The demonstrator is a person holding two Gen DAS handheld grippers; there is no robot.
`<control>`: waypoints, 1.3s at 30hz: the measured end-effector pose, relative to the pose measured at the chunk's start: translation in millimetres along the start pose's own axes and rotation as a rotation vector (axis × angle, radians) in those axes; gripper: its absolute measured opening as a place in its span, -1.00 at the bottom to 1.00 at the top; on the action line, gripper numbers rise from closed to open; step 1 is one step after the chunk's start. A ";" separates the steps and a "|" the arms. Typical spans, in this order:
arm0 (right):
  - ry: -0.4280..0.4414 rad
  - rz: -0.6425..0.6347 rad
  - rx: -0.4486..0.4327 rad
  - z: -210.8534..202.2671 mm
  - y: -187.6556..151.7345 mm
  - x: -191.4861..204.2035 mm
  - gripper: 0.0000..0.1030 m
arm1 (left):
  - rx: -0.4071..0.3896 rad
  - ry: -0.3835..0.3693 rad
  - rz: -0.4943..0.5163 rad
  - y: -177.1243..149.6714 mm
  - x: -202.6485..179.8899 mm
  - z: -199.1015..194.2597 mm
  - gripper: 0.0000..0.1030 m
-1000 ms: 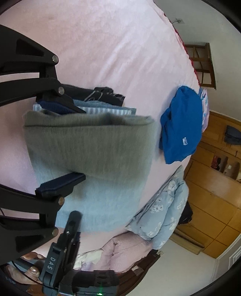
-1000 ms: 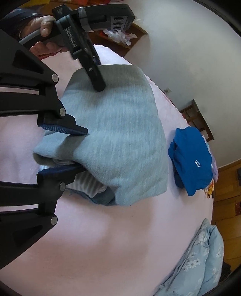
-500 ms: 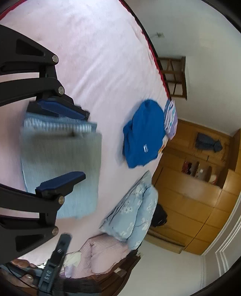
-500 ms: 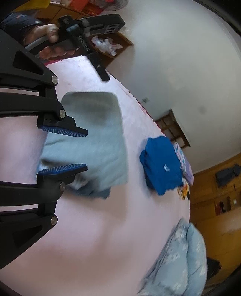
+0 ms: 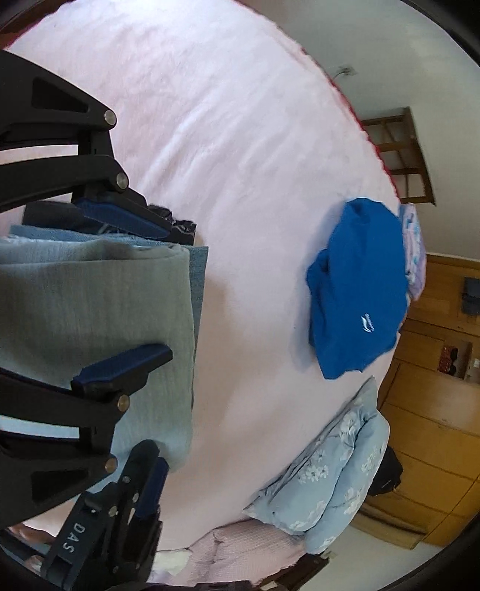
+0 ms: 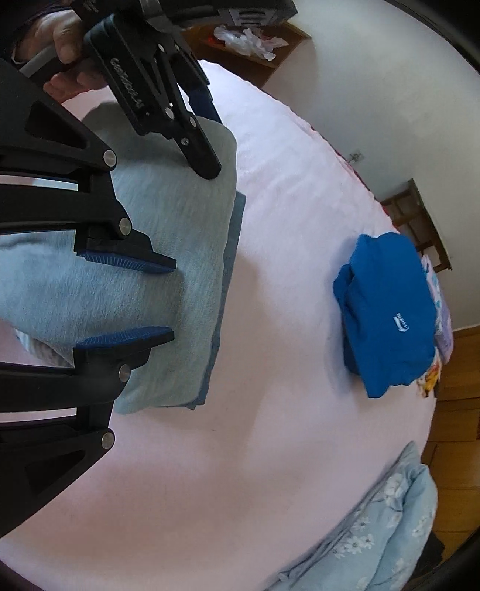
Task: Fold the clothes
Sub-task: 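Lower the grey bundle onto the striped and denim stack with both grippers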
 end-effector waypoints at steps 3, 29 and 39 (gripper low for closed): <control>-0.010 -0.009 0.017 4.2 -2.1 -1.8 -0.39 | 0.000 -0.017 -0.024 -2.9 1.6 7.8 0.15; -0.006 -0.120 -0.075 -61.1 -79.2 41.6 -0.36 | -0.159 0.010 0.076 -58.9 11.7 -75.8 0.58; 0.011 -0.066 0.020 -31.9 -77.4 36.3 -0.36 | -0.067 0.034 0.046 -73.9 14.8 -43.6 0.62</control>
Point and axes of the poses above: each gripper's, at about its wrist camera, not at the fingertips, and z roughly the way its jaws point, x to its left, y to its top, the point moved 6 cm from there along z, roughly the way its jaws point, and after that the axes turned 4 degrees about -z, right-handed, at the moved point
